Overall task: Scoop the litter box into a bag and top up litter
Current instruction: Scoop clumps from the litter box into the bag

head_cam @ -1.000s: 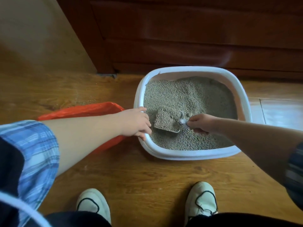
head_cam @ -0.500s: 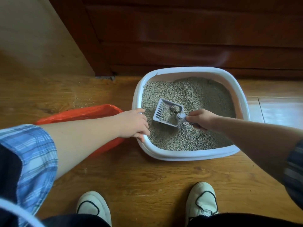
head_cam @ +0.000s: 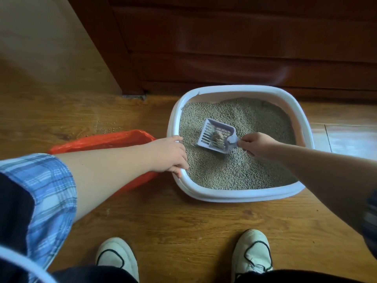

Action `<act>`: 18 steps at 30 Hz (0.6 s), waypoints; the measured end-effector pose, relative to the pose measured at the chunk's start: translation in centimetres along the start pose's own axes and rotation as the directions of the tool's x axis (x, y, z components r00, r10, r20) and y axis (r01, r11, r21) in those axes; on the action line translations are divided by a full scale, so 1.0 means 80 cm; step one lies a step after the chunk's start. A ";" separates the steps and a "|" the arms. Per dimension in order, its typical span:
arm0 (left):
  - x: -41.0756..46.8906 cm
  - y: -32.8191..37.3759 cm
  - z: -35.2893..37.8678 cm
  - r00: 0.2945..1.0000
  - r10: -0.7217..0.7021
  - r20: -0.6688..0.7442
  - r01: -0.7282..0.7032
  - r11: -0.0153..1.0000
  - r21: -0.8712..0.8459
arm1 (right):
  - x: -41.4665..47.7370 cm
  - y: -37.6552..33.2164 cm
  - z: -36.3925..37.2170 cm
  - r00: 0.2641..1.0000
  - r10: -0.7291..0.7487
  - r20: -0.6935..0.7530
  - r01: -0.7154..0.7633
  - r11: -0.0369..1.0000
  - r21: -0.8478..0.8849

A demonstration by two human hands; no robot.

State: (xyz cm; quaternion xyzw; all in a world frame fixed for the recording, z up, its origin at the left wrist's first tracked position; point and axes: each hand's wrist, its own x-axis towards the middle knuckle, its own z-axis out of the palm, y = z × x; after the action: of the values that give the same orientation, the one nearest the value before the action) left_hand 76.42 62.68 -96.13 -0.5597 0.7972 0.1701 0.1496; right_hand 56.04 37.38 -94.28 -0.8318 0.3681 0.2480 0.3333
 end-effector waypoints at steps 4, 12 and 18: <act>0.001 0.001 -0.004 0.999 -0.003 0.043 0.002 1.000 0.024 | 0.000 0.000 0.000 1.000 0.010 0.009 -0.010 1.000 -0.028; -0.013 0.004 -0.004 0.995 -0.050 -0.089 0.044 0.997 -0.069 | -0.004 -0.023 -0.004 1.000 0.024 0.021 -0.026 0.995 0.100; -0.062 -0.029 -0.010 0.901 -0.247 -0.357 0.169 0.957 -0.235 | 0.000 -0.091 -0.009 0.991 -0.099 -0.086 0.107 0.990 0.092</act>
State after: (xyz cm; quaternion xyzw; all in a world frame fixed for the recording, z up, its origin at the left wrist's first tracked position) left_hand 80.20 65.79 -93.53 -0.6764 0.7253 0.1191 -0.0480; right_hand 61.83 40.55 -91.10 -0.8420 0.3495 0.1785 0.3702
